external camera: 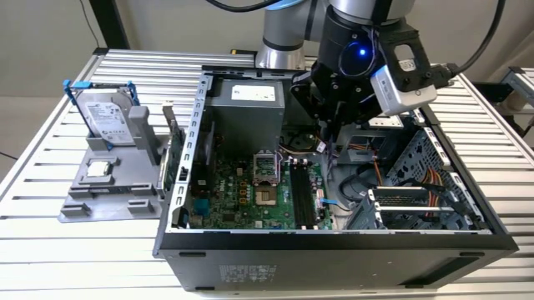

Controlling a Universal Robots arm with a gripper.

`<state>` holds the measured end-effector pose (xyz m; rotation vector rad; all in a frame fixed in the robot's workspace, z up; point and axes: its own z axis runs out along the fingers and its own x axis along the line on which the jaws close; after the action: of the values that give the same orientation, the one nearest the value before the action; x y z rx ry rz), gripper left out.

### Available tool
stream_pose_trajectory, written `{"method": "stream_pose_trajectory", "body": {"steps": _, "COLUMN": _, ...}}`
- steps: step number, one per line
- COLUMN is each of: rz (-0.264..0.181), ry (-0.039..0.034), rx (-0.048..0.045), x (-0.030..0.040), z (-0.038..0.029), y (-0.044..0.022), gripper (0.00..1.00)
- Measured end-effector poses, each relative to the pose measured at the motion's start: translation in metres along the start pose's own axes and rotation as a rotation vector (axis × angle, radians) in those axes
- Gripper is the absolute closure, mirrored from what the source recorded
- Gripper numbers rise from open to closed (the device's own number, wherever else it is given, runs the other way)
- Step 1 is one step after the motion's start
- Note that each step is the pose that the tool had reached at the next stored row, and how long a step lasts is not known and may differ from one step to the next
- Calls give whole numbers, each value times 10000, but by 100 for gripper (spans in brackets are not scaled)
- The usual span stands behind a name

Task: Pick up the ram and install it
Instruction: 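Insert the ram into the slot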

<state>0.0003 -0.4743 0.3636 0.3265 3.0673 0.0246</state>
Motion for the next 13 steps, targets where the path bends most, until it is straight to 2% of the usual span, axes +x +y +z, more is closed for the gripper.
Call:
{"method": "stream_pose_trajectory", "body": {"steps": 7, "rz": 385, "ry": -8, "rx": 22, "x": -5, "z": 17, "y": 1, "gripper": 100}}
{"method": "stream_pose_trajectory", "body": {"steps": 13, "rz": 435, "ry": -10, "rx": 24, "x": -5, "z": 18, "y": 1, "gripper": 100}}
